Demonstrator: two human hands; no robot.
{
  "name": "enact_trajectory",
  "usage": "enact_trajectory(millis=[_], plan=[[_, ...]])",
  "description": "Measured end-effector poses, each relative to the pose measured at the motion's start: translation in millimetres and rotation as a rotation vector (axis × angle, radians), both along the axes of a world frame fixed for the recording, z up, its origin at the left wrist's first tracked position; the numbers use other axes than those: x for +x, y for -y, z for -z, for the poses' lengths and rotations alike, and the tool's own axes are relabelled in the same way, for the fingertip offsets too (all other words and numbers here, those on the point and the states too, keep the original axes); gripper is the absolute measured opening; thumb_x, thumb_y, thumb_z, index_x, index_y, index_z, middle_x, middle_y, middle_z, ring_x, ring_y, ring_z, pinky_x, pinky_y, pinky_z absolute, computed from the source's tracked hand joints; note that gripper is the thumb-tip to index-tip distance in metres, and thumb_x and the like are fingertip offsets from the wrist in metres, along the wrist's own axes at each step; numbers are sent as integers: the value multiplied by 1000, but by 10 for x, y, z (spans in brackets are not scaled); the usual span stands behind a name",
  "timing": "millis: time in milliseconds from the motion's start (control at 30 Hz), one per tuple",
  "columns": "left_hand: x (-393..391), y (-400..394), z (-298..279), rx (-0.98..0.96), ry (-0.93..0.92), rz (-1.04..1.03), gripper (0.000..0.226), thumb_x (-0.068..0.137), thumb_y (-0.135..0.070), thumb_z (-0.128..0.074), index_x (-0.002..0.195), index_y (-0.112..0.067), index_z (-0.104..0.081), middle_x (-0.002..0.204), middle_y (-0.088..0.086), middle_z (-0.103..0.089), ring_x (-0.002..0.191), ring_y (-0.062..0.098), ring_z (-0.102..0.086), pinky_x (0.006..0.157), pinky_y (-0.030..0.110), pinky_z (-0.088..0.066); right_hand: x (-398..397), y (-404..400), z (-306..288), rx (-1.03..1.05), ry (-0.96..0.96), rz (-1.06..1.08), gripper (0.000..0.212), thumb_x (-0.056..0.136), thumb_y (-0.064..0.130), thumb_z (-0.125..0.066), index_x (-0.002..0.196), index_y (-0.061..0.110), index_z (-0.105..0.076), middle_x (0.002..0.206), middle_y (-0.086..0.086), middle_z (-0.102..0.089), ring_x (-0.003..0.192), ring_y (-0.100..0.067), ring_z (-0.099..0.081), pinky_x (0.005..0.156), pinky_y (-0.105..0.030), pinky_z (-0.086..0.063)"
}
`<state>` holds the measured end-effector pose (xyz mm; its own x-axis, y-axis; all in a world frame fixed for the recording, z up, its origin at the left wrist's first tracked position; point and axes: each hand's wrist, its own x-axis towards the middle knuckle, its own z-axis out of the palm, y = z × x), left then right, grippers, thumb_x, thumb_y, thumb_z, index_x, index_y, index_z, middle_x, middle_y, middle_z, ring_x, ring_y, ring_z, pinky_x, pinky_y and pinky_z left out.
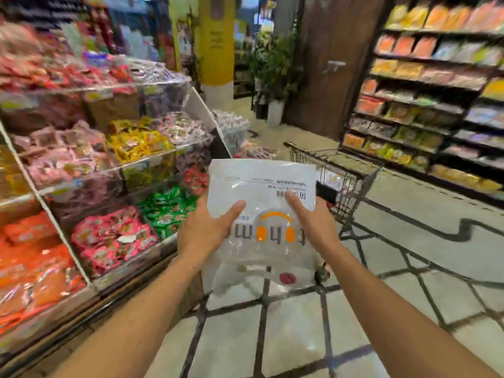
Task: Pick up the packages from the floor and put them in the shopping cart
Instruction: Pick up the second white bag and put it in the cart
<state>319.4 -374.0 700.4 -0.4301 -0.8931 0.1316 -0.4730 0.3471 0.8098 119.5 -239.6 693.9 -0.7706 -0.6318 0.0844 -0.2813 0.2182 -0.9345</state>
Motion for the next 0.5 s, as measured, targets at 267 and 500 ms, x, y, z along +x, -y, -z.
enact_trajectory(millis=[267, 500], plan=[[-1631, -606, -478, -106, -11, 243, 94, 69, -97, -48, 131, -29, -64, 113, -2, -75, 103, 29, -69, 80, 40, -51, -1223, -1042, -424, -55, -13, 272, 77, 80, 83, -62, 134, 28, -68, 117, 6, -76, 105, -16, -71, 80, -32, -55], [-3153, -1104, -621, -29, -72, 376, 92, 62, -99, -51, 121, -30, -69, 104, -4, -76, 93, 22, -72, 87, 50, -60, -2582, -1661, -604, -85, -22, 380, 60, 84, 77, -66, 119, 29, -71, 96, 14, -76, 84, -3, -71, 54, -14, -49]])
